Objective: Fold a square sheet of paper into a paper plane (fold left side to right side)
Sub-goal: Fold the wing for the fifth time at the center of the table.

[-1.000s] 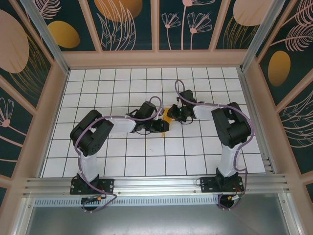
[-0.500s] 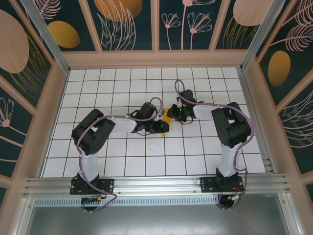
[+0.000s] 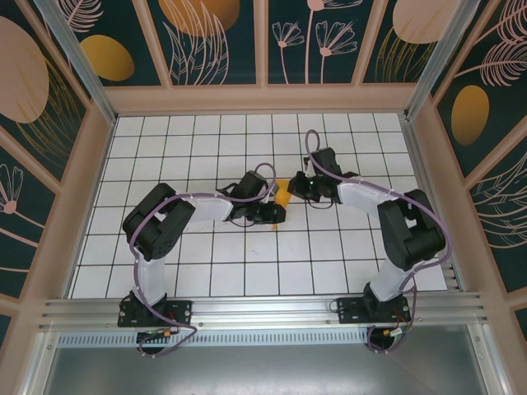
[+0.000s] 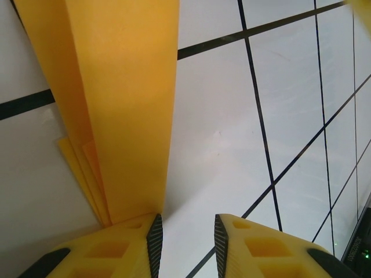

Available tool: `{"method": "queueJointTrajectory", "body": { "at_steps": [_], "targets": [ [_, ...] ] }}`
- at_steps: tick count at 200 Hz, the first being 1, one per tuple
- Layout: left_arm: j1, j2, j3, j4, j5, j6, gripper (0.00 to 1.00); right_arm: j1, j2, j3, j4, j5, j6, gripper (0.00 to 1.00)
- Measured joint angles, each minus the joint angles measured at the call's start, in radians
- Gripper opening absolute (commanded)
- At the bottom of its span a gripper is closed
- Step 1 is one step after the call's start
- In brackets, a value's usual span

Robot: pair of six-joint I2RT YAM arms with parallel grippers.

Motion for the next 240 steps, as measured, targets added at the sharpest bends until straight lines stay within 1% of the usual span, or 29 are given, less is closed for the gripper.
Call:
{"method": "queueJointTrajectory", "body": {
  "at_steps": [31, 73, 139, 178, 240],
  "targets": [
    [-0.001, 0.005, 0.012, -0.019, -0.006, 0.001, 0.31, 0.007, -0.005, -0.072, 0.008, -0.026, 0.018, 0.02],
    [-0.003, 0.007, 0.021, -0.037, -0.014, 0.008, 0.31, 0.014, 0.032, -0.076, 0.077, -0.051, 0.043, 0.0],
    [-0.006, 0.007, 0.022, -0.039, -0.024, 0.007, 0.3, 0.033, 0.154, -0.01, 0.103, -0.066, 0.051, 0.0],
    [-0.006, 0.007, 0.022, -0.041, -0.026, 0.008, 0.3, 0.037, 0.174, 0.02, 0.09, -0.043, 0.041, 0.0],
    [-0.007, 0.008, 0.022, -0.042, -0.032, 0.007, 0.29, 0.045, 0.209, 0.074, 0.015, 0.006, -0.019, 0.0]
  ]
}}
